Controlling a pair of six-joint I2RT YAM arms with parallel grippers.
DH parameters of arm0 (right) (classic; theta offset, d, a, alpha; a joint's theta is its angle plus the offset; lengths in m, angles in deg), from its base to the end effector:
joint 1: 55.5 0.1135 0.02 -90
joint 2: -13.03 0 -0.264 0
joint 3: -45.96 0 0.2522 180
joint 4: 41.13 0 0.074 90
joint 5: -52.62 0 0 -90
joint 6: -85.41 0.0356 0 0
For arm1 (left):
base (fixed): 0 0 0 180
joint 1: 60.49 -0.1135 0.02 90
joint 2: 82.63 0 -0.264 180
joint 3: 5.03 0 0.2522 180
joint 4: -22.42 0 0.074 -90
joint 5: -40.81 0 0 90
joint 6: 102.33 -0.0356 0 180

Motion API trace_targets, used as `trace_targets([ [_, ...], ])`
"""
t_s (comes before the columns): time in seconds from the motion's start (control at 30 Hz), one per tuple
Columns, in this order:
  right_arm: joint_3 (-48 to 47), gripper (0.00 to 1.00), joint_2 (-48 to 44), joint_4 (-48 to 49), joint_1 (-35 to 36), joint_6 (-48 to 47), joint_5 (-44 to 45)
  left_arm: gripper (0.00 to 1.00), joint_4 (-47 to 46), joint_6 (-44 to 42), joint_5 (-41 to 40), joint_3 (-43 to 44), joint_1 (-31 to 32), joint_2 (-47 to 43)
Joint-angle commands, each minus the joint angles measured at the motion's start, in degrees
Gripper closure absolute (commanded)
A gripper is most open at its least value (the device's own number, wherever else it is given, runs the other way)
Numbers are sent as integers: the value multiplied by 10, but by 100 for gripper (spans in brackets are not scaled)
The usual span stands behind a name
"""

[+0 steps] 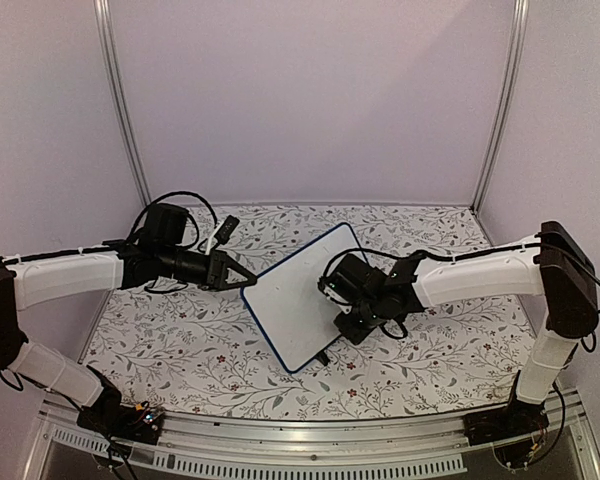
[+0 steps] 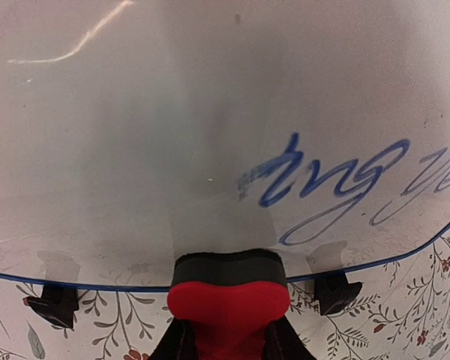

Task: Erase the whiteboard
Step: Erase the whiteboard at the center of the board.

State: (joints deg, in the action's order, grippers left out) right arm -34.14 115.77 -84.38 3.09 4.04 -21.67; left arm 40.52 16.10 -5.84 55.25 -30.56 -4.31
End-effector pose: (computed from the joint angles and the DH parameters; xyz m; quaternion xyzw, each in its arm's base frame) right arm 0.1933 0.2981 0.1751 -0.3832 0.8902 0.0032 0.2463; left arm 0.2366 -0.1644 0.2350 0.1781 0.8263 -0.4927 0.2069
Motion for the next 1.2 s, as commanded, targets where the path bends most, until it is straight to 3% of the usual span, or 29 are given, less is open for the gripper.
trace_targets([
  [0.0, -12, 76, -10, 12, -3, 10, -6, 100, -17, -9, 36, -2, 6, -8],
  [0.43, -120, 75, 15, -7, -6, -35, 35, 100, -16, -10, 35, -2, 6, -11],
  [0.93, 6, 76, -8, 23, -7, 13, -20, 100, -17, -9, 38, -2, 6, -9],
  [1.17, -6, 76, -24, 9, -6, 15, -17, 100, -17, -10, 35, -2, 6, -9],
])
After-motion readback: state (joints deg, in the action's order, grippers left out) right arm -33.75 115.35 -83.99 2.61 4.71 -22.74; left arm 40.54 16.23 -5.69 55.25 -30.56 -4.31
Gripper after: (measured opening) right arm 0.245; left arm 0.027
